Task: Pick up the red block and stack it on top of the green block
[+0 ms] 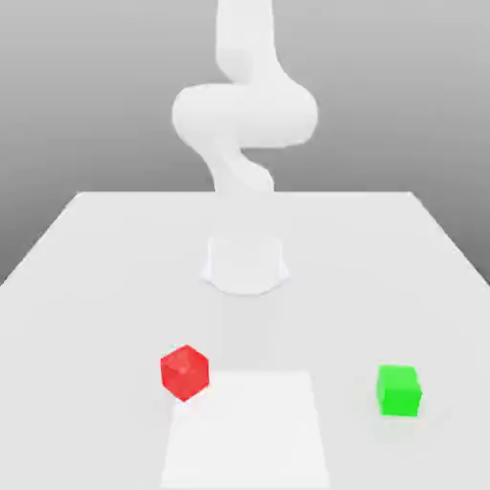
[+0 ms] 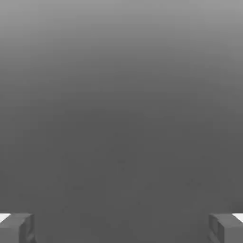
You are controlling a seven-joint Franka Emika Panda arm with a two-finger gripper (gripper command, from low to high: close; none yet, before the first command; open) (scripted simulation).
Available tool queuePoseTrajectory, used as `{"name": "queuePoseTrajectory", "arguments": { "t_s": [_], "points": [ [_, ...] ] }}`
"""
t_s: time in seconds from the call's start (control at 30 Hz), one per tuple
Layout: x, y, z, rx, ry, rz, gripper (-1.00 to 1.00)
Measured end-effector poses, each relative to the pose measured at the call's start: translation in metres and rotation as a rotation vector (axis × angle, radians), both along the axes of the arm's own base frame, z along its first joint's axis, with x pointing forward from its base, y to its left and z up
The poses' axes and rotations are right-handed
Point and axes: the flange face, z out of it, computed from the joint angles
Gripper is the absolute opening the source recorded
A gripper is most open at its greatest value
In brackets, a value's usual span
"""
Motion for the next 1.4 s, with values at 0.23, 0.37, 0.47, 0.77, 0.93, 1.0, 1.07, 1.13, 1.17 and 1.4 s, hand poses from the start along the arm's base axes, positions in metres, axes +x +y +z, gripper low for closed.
{"name": "queuePoseTrajectory", "arguments": {
  "t_s": [0.23, 0.37, 0.47, 0.77, 0.93, 1.0, 1.07, 1.13, 1.17, 1.4],
  "points": [
    [0.045, -0.036, -0.174, 0.103, 0.252, -0.222, 0.00],
    [0.036, -0.056, -0.275, 0.161, 0.397, -0.362, 0.00],
    [0.012, -0.069, -0.351, 0.207, 0.513, -0.480, 0.00],
    [-0.041, -0.080, -0.502, 0.270, 0.684, -0.659, 0.00],
    [-0.043, -0.079, -0.516, 0.270, 0.684, -0.659, -1.00],
    [-0.043, -0.079, -0.516, 0.270, 0.683, -0.659, -1.00],
    [-0.043, -0.079, -0.515, 0.270, 0.684, -0.659, -1.00],
    [-0.042, -0.079, -0.502, 0.270, 0.684, -0.659, -1.00],
    [-0.041, -0.080, -0.494, 0.270, 0.684, -0.659, -1.00],
    [-0.021, -0.031, -0.447, 0.217, 0.696, -0.527, -1.00]
  ]
}}
